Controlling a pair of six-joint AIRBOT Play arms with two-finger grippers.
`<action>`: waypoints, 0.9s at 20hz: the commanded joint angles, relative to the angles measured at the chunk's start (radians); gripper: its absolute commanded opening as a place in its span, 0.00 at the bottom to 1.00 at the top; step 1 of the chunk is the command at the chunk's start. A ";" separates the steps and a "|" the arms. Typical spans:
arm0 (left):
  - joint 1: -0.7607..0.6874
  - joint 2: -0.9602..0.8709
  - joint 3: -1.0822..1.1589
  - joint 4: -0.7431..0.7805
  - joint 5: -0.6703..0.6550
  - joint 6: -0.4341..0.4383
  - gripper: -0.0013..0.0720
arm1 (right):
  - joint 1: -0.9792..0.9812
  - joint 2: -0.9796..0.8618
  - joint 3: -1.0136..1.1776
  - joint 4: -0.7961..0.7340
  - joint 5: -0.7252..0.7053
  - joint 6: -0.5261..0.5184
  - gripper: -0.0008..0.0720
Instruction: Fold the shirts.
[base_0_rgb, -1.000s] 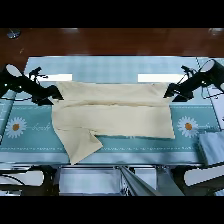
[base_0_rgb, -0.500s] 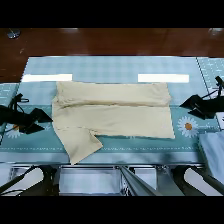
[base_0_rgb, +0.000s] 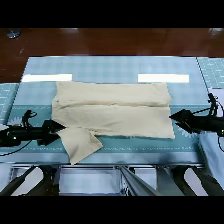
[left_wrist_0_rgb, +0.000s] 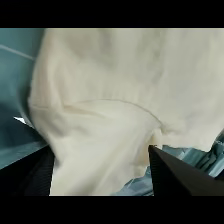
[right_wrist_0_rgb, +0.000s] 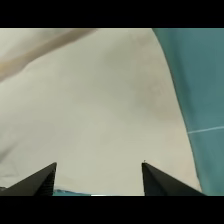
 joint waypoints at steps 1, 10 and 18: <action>-0.092 0.005 -0.067 -0.064 0.072 0.047 0.98 | -0.002 0.012 -0.017 0.022 0.004 0.008 0.86; -0.158 0.007 -0.034 -0.093 0.083 0.125 0.05 | -0.151 0.012 -0.040 -0.349 0.091 0.194 0.86; -0.158 0.007 -0.034 -0.104 0.090 0.125 0.05 | -0.151 -0.016 -0.151 -0.217 0.024 0.195 0.86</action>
